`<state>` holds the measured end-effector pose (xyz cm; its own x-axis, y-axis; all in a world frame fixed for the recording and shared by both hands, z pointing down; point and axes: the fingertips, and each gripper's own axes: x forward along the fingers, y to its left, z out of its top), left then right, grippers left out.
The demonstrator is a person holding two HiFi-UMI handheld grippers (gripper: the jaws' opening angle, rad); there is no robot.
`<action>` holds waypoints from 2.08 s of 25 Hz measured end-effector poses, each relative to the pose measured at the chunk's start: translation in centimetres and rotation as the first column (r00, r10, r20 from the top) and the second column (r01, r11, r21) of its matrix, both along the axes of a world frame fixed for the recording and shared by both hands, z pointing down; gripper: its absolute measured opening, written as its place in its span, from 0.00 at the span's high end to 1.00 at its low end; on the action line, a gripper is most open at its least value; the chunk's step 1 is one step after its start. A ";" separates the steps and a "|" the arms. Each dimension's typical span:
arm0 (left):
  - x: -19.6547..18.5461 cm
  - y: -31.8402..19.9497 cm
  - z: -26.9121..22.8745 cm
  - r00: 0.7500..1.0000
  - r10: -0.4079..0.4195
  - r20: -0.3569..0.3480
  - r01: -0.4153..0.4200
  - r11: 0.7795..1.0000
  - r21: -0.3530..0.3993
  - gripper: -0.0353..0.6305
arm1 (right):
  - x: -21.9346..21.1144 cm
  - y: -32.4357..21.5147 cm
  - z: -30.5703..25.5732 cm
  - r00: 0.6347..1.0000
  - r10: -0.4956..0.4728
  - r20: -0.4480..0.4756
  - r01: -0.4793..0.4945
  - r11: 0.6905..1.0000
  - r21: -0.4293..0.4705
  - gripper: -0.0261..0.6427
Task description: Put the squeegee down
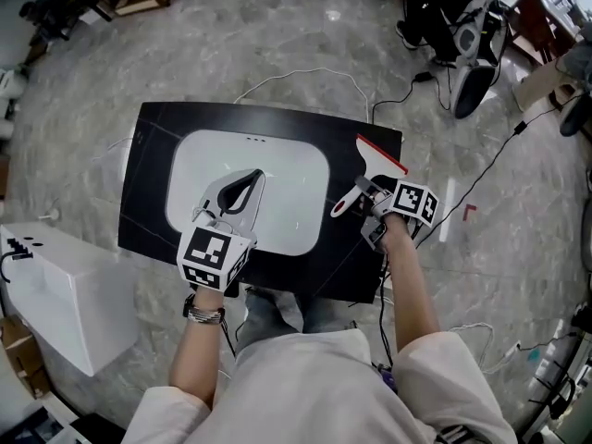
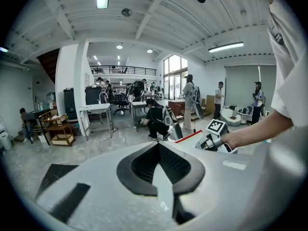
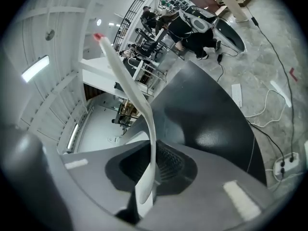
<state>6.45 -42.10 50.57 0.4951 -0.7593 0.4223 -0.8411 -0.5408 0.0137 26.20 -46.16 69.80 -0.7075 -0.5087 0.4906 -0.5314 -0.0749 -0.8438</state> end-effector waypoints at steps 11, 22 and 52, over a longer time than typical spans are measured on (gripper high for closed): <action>0.4 0.4 0.2 1.000 -0.001 -0.014 0.001 1.000 -0.003 0.95 | 0.4 -0.4 1.3 1.000 0.019 -0.017 -0.019 0.999 -0.039 0.91; 0.6 0.6 0.2 1.000 0.003 -0.016 -0.003 1.000 -0.006 0.95 | 1.0 -0.7 1.7 0.999 0.024 -0.045 -0.025 0.999 -0.033 0.82; 0.2 0.6 0.2 1.000 0.001 -0.029 -0.001 1.000 -0.004 0.95 | 3.5 0.8 0.4 0.941 0.023 -0.337 -0.026 1.000 -0.006 0.42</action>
<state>6.68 -41.46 50.79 0.5078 -0.7575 0.4103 -0.8399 -0.5413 0.0403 29.73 -45.39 70.23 -0.4874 -0.5178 0.7031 -0.7822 -0.0990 -0.6152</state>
